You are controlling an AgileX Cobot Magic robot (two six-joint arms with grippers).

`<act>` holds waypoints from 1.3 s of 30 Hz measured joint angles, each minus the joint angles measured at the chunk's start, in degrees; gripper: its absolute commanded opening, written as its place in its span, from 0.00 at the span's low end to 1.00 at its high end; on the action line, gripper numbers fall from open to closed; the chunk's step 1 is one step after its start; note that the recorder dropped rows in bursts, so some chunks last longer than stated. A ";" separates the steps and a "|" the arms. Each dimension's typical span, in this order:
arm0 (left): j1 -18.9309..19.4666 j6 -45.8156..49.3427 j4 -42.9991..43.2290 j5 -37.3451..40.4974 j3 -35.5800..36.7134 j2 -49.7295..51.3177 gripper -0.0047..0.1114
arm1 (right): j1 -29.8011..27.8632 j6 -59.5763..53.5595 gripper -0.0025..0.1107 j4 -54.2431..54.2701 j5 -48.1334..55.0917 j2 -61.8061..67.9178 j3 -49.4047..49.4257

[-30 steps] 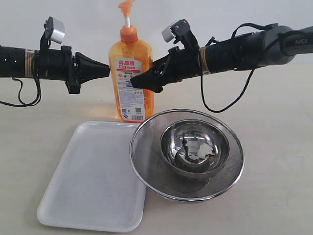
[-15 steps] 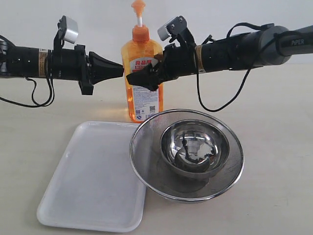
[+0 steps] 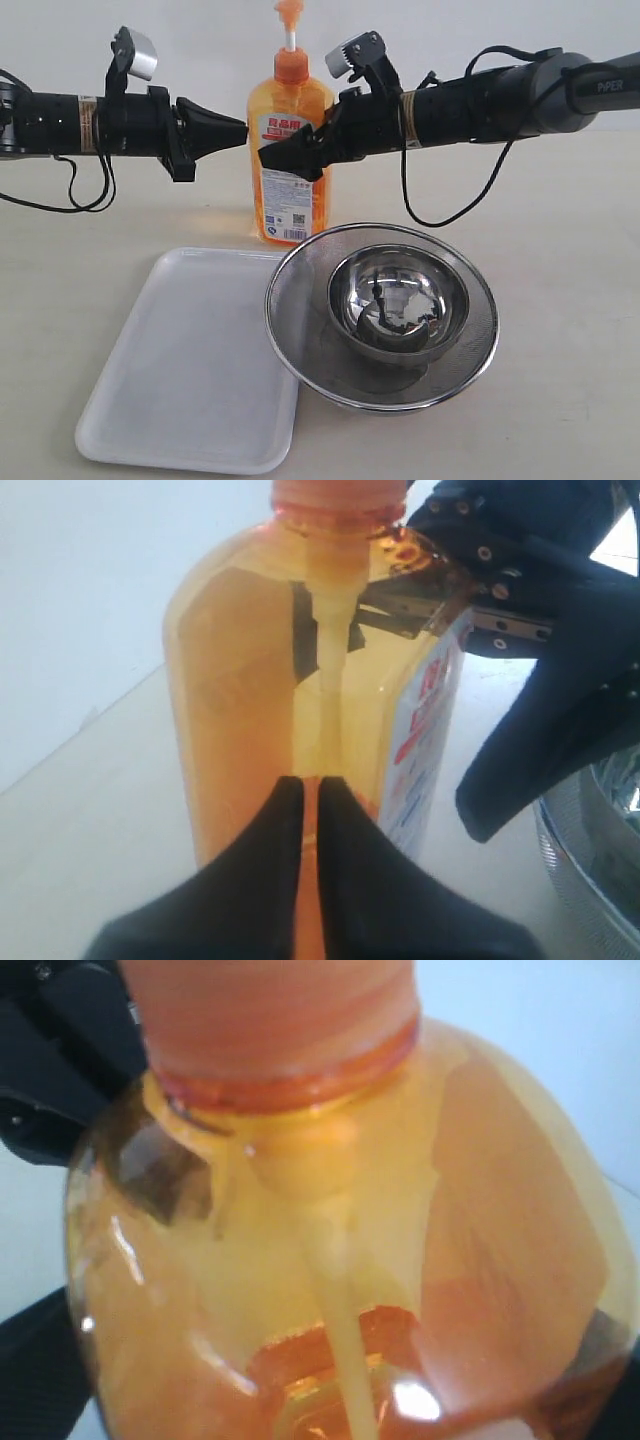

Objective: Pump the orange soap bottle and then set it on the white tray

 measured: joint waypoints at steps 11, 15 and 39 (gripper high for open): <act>0.11 0.00 -1.02 1.32 0.00 0.00 0.08 | 1.83 0.34 0.95 0.00 -0.79 0.00 0.00; 0.11 -0.14 -1.12 1.55 0.00 0.00 0.08 | 2.08 0.34 0.94 -0.32 -1.27 0.00 0.00; 0.23 -0.79 -1.88 2.98 0.00 0.00 0.08 | 2.14 0.54 0.02 0.89 2.65 -0.37 0.00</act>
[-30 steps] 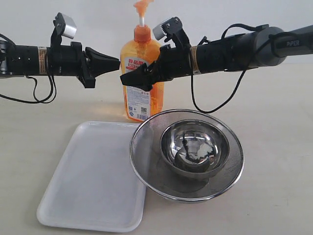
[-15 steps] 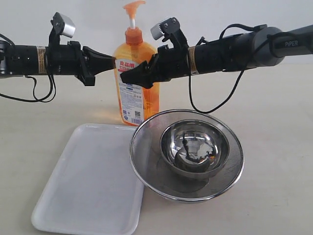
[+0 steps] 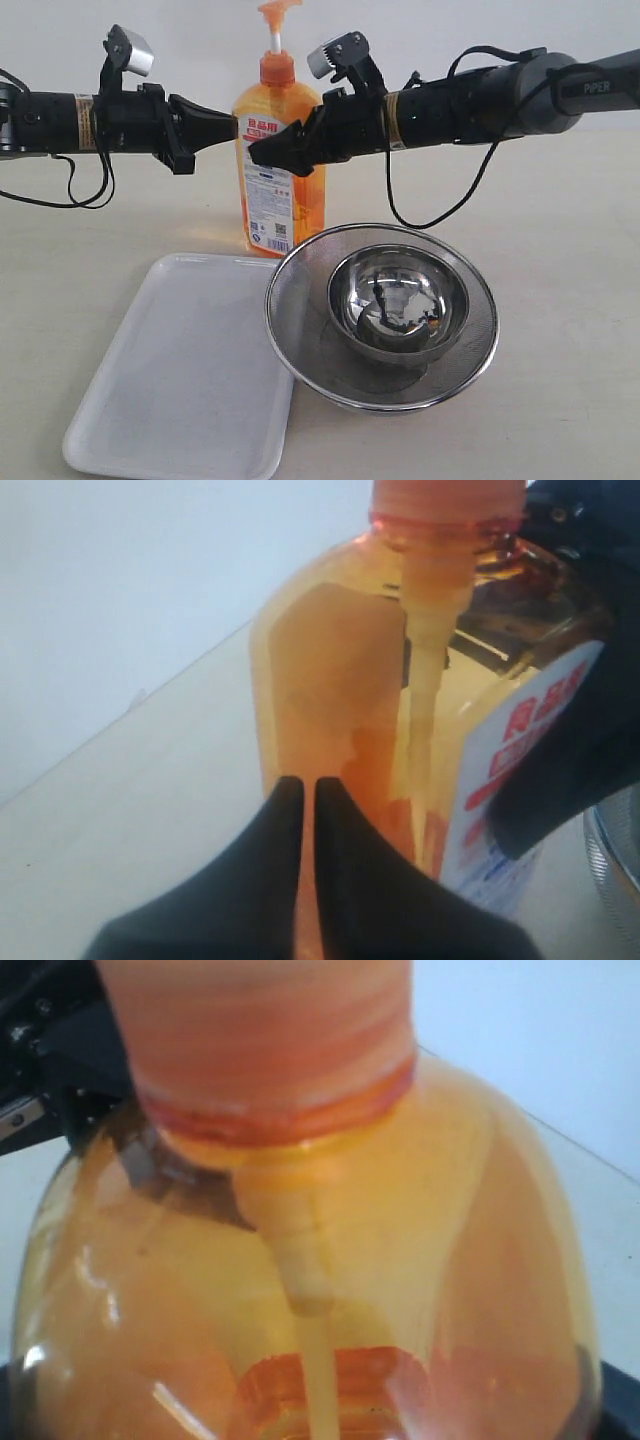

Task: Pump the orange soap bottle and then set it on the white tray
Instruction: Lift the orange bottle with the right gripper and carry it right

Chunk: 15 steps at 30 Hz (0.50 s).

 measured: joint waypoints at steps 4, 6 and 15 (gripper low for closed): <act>0.22 0.00 -0.55 0.20 0.00 0.00 0.08 | 0.06 -1.94 0.02 -1.87 4.62 0.63 -4.41; -0.02 0.00 -0.31 -0.94 0.00 0.00 0.08 | 0.31 -1.94 0.02 -2.52 7.01 0.86 -6.71; -0.25 -0.25 -0.17 -1.84 0.00 0.00 0.08 | -0.06 5.97 0.02 -15.02 20.57 -6.04 -9.55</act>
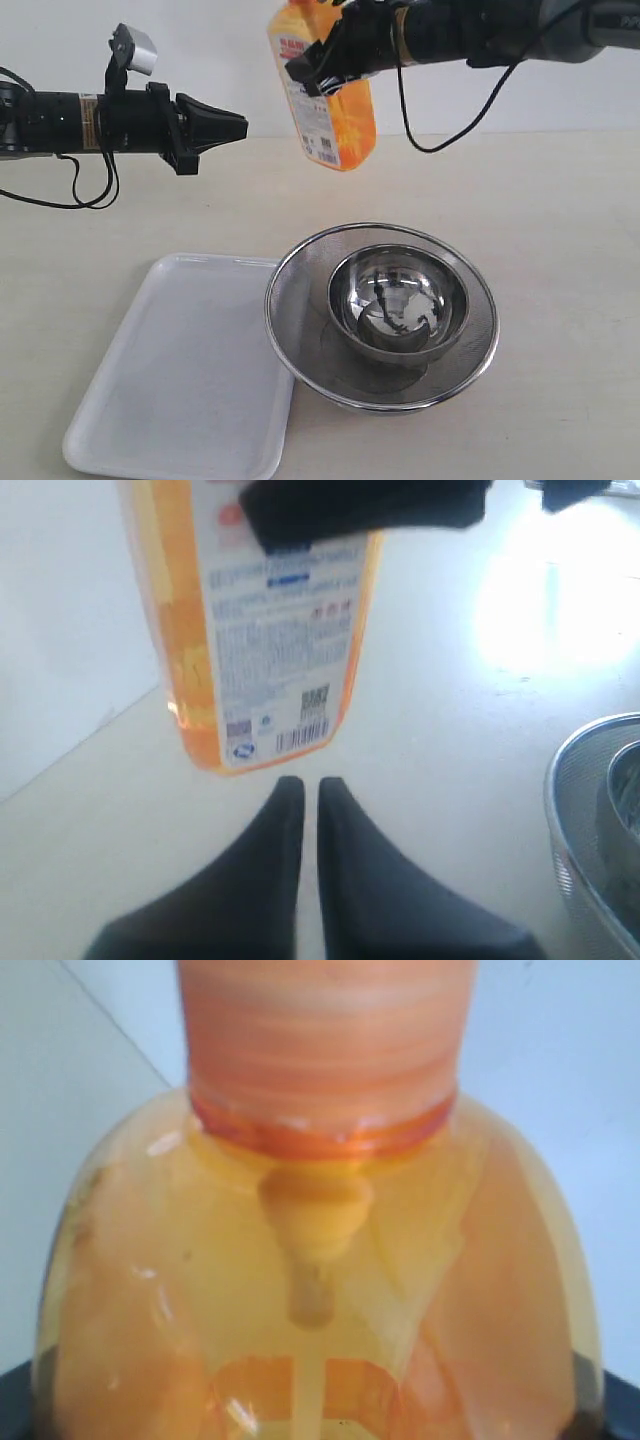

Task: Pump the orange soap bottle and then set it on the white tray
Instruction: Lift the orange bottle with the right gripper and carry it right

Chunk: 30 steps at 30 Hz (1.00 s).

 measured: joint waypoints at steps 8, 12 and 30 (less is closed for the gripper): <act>0.00 -0.86 0.00 -2.82 0.00 -0.24 0.08 | -3.66 3.39 0.02 0.14 3.70 -8.98 10.38; 0.00 -1.81 0.11 -2.81 0.00 -2.10 0.08 | -5.33 3.92 0.02 -0.05 12.81 -14.82 20.52; -1.55 -6.49 6.29 0.24 5.26 -15.07 0.08 | -3.38 4.98 0.02 5.21 40.04 -42.75 51.14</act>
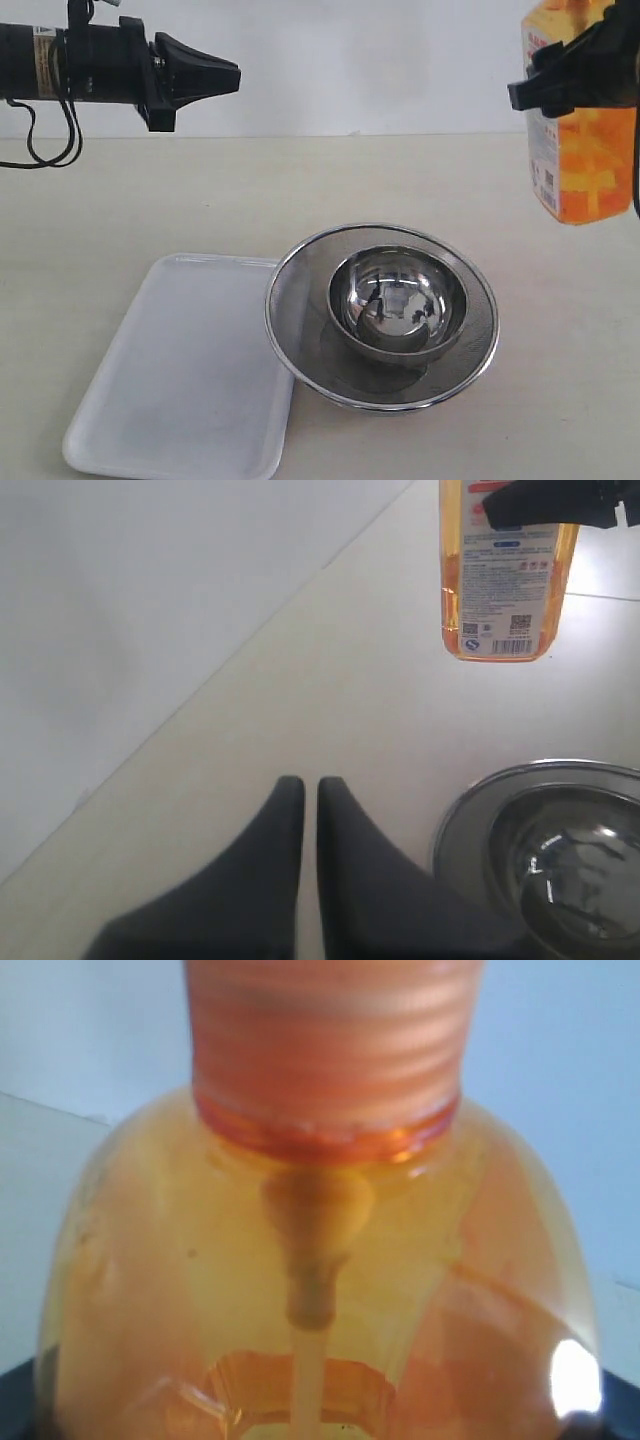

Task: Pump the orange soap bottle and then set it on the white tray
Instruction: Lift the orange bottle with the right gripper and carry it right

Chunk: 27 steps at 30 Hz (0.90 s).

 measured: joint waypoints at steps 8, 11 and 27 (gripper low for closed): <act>-7.17 -0.40 4.68 7.09 7.41 -11.12 0.08 | 7.52 0.00 0.02 2.04 6.50 -3.64 9.74; -10.32 -1.47 4.78 7.30 9.10 -15.86 0.08 | 12.44 1.83 0.02 2.71 10.54 -3.73 13.47; -23.07 -3.96 3.09 18.73 7.73 -19.16 0.08 | 19.29 5.43 0.02 3.59 14.62 -3.98 17.89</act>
